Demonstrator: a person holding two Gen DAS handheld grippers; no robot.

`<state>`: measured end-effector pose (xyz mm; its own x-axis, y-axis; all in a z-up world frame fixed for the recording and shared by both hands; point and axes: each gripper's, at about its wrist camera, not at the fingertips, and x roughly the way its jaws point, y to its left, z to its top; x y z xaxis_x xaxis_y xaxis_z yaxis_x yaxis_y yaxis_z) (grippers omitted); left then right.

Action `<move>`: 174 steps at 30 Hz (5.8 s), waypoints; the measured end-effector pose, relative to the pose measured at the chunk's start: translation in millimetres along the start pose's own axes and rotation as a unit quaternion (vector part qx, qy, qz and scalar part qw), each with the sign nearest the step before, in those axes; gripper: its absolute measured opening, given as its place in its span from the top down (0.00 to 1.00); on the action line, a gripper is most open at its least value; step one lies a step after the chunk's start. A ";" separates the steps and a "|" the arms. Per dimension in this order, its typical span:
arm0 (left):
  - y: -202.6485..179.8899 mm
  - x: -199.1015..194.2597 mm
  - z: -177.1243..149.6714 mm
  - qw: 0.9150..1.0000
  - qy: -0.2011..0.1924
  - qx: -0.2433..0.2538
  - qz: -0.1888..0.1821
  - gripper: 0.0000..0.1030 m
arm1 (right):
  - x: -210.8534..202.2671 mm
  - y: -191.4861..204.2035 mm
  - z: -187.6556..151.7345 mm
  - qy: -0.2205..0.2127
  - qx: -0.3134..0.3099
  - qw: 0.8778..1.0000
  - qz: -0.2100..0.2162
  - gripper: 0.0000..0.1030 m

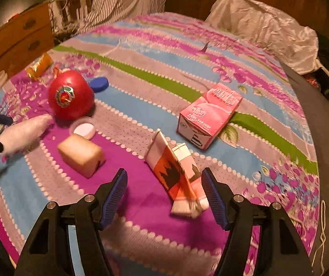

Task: Collect trash
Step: 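Grasp the white foam roll with the left tool while the right tool grasps the orange-white carton, then lift the foam roll and carton and carry both toward the white basin, then open both tools to drop the foam roll and carton into the basin, then move both open tools back over the items on the bed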

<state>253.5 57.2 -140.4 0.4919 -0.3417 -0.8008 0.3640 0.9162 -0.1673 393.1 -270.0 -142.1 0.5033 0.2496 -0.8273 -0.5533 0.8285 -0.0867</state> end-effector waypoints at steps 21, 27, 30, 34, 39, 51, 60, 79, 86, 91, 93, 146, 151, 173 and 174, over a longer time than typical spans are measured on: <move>-10.4 40.4 5.5 0.998 0.024 0.021 0.060 0.56 | 28.3 9.2 1.1 0.026 -0.004 1.000 -0.008 0.91; -14.0 19.3 -12.4 0.996 -0.015 0.003 0.090 0.57 | -12.4 10.1 -14.6 -0.057 0.067 0.995 -0.044 0.92; -9.4 -2.3 -17.9 0.993 -0.049 -0.019 0.110 0.57 | -43.6 22.1 -17.9 -0.105 0.097 0.988 -0.052 0.92; -6.7 -39.7 -17.2 0.983 -0.106 -0.053 0.138 0.57 | -89.1 51.6 -25.2 -0.174 0.128 0.975 -0.061 0.91; -25.6 -83.0 -11.0 0.968 -0.176 -0.062 0.165 0.57 | -132.5 93.3 -35.8 -0.233 0.148 0.959 -0.070 0.91; -84.6 -126.6 -9.7 0.939 -0.271 -0.073 0.198 0.57 | -207.4 159.5 -57.8 -0.316 0.184 0.923 -0.120 0.91; -83.4 -143.2 -19.7 0.932 -0.287 -0.084 0.205 0.57 | -227.2 184.9 -55.1 -0.329 0.168 0.920 -0.130 0.91; 19.2 -217.1 -43.9 0.894 -0.303 -0.156 0.289 0.57 | -216.7 302.3 45.5 -0.344 0.082 0.934 -0.041 0.91; 75.6 -251.1 -67.9 0.872 -0.301 -0.200 0.332 0.57 | -203.9 374.1 92.0 -0.335 0.034 0.942 0.012 0.91; 106.5 -272.7 -86.7 0.857 -0.294 -0.226 0.357 0.57 | -200.0 428.6 122.3 -0.328 -0.001 0.943 0.050 0.91; 123.4 -283.1 -95.8 0.850 -0.291 -0.240 0.368 0.57 | -195.8 454.4 137.9 -0.321 -0.015 0.944 0.068 0.91; 391.5 -334.4 -222.2 0.824 -0.160 -0.412 0.354 0.56 | -4.8 728.9 346.7 0.001 -0.156 0.951 0.269 0.91; 392.3 -337.3 -221.9 0.821 -0.160 -0.413 0.360 0.36 | -5.0 730.4 348.9 -0.001 -0.155 0.950 0.272 0.78; 328.2 -317.9 -182.1 0.852 -0.172 -0.360 0.340 0.27 | -57.1 594.8 278.1 -0.090 -0.085 0.951 0.282 0.56; 316.4 -308.1 -171.2 0.861 -0.170 -0.348 0.329 0.27 | -60.7 576.9 266.2 -0.098 -0.078 0.952 0.278 0.55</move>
<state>81.7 488.2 -45.0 0.6572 0.3669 -0.6583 -0.5859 0.7982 -0.1400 220.0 326.3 5.9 0.2106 0.7293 -0.6510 -0.8545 0.4608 0.2398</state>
